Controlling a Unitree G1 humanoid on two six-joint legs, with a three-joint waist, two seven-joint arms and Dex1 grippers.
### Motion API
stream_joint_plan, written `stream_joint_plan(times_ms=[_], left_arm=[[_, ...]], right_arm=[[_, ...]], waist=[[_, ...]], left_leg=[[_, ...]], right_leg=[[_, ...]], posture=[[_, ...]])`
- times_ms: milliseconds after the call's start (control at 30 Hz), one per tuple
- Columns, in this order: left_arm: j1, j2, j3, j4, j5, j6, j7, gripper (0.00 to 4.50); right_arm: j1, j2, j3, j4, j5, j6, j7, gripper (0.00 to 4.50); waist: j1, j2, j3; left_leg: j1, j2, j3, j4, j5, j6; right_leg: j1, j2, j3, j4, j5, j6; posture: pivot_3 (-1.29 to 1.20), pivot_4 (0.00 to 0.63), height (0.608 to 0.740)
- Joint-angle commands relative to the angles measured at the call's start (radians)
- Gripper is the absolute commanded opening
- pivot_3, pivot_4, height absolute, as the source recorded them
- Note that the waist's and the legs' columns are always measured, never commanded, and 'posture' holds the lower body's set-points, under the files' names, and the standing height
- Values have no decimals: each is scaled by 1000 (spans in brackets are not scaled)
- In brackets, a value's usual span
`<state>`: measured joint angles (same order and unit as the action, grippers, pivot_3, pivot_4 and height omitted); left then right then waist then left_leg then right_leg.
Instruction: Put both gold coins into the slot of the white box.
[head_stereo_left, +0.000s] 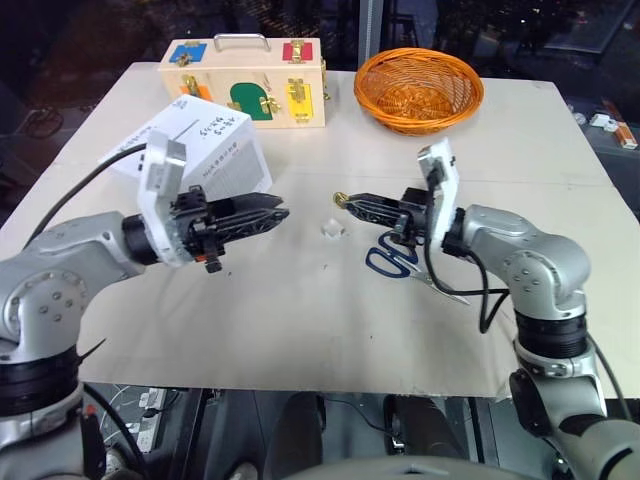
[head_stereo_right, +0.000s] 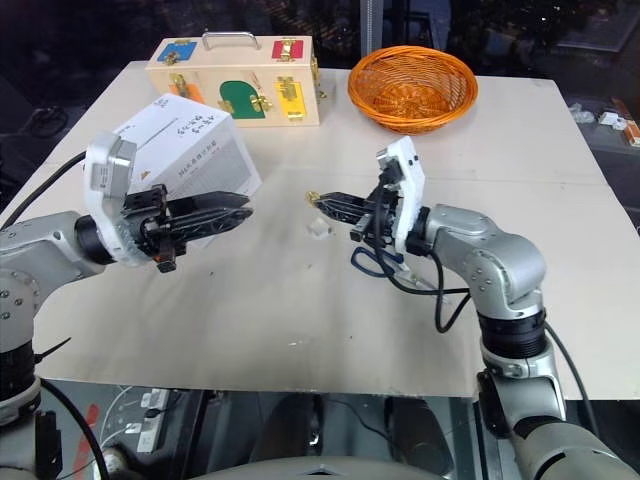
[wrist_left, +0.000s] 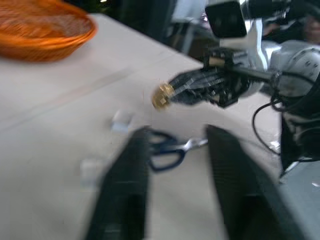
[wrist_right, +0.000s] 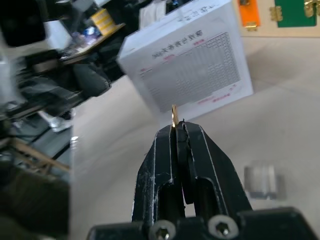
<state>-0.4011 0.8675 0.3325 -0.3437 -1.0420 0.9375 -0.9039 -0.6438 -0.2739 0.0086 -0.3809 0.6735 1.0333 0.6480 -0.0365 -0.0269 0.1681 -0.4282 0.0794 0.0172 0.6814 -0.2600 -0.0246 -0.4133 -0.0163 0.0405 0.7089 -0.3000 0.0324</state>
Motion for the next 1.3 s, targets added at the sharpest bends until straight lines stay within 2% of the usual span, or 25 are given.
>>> stream_joint_plan(times_ms=[33, 300, 700, 733, 800, 1133, 1233, 1300], left_arm=[[-66, -23, -40, 2, -48, 29, 14, 1283], [-203, -82, -173, 79, -8, 27, -45, 1283], [-222, -76, -197, 98, 7, 29, -117, 1283], [-219, -76, -198, 95, 8, 28, -122, 740], [-208, -75, -196, 85, -4, 37, -135, 113], [-188, -76, -158, 77, -26, 47, -126, 113], [-179, -62, -119, 88, -50, 62, -107, 0], [-175, -39, -82, 100, -77, 84, -98, 0]], right_arm=[[-16, -33, -41, -92, 101, 45, 13, 0], [-33, -67, -53, -147, 204, 69, -28, 0], [-25, -95, -48, -173, 284, 51, -82, 0], [-24, -97, -47, -175, 290, 50, -82, 0], [-23, -97, -44, -177, 304, 48, -84, 0], [-11, -104, -31, -205, 348, 14, -67, 0], [7, -127, -38, -219, 333, -27, -45, 908], [24, -160, -43, -232, 298, -63, -33, 1843]], waist=[[-3, 0, 0], [0, 0, 0], [-1, 1, 0], [-1, 1, 0], [-1, 1, 0], [0, 1, 0], [0, 1, 0], [-1, 1, 1]], left_leg=[[0, 0, 0, 0, 0, 0], [0, 0, 0, 0, 0, 0], [0, 0, 0, 0, 0, 0], [0, 0, 0, 0, 0, 0], [0, 0, 0, 0, 0, 0], [-1, 0, 0, 0, 0, 0], [-1, 0, 0, 0, 0, 0], [-1, 0, 0, 0, 0, 0]], right_leg=[[0, 0, 0, 0, 0, 0], [0, 0, 0, 0, 0, 0], [0, 0, 0, 0, 0, 0], [0, 0, 0, 0, 0, 0], [0, 0, 0, 0, 0, 0], [0, 0, 0, -1, 0, 0], [0, 0, 0, -1, 0, 0], [0, 0, 0, -1, 0, 0]], posture=[[0, 150, 726], [0, 150, 726], [0, 150, 726], [0, 150, 726], [0, 150, 726], [0, 150, 726], [0, 150, 726], [0, 150, 726]])
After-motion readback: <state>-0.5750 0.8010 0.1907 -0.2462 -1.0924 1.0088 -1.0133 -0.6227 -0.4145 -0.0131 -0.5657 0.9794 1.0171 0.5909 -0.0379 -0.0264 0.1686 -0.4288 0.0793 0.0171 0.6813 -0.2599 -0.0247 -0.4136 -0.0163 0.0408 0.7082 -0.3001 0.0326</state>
